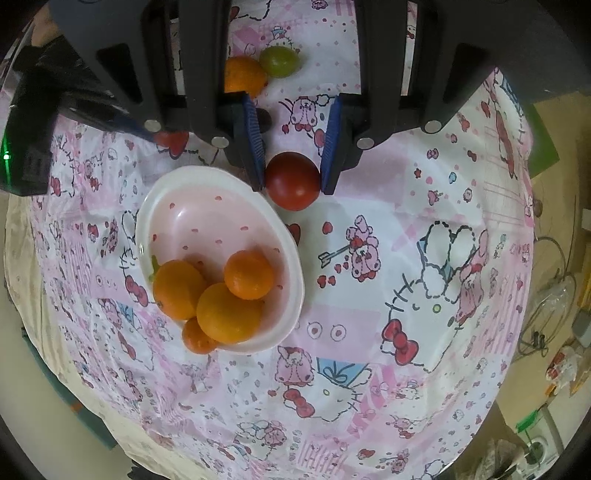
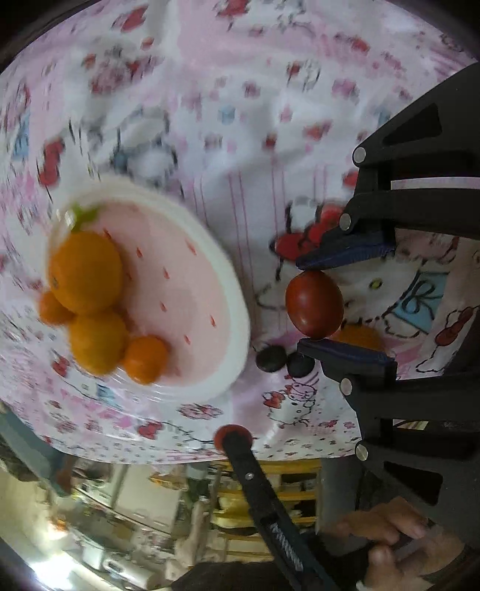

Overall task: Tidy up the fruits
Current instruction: 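Carry both cherry tomatoes up over the white plate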

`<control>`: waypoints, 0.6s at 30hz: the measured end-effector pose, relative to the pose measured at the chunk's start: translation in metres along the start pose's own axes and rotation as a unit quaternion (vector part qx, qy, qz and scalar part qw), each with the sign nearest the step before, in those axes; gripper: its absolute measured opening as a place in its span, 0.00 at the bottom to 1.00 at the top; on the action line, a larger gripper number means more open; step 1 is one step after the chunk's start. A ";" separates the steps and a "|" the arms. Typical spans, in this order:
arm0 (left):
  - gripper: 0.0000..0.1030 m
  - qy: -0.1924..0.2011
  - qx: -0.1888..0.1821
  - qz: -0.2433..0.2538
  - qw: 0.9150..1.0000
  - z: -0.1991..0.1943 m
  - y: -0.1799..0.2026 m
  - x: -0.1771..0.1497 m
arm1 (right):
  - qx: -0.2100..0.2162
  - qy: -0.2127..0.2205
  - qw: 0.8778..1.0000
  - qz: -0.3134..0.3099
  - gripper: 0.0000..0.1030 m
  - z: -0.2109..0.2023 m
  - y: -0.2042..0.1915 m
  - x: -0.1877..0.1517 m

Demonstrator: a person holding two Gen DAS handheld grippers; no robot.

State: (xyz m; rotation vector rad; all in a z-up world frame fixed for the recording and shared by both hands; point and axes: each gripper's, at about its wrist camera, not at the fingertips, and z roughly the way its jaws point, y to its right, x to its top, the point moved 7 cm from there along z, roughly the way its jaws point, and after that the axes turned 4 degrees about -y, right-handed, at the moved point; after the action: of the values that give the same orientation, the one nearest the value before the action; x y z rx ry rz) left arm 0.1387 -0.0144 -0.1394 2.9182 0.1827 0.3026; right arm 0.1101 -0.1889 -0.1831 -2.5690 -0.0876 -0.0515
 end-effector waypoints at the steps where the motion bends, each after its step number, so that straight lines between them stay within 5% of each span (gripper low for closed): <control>1: 0.25 0.002 0.001 -0.001 1.000 -0.001 -0.001 0.001 | 0.000 0.009 1.000 0.009 0.39 -0.008 0.006 0.001; 11: 0.25 0.048 -0.015 0.014 0.999 -0.022 0.002 0.022 | -0.005 0.125 0.992 0.030 0.39 -0.098 0.030 0.046; 18: 0.25 0.052 -0.016 0.013 0.998 -0.023 0.000 0.055 | 0.006 0.147 0.989 0.013 0.39 -0.109 0.027 0.090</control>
State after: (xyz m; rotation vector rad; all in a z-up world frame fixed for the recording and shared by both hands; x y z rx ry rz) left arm 0.1871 -0.0022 -0.1064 2.8764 0.1538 0.4576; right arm 0.2000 -0.2658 -0.1011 -2.5207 0.0568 -0.4163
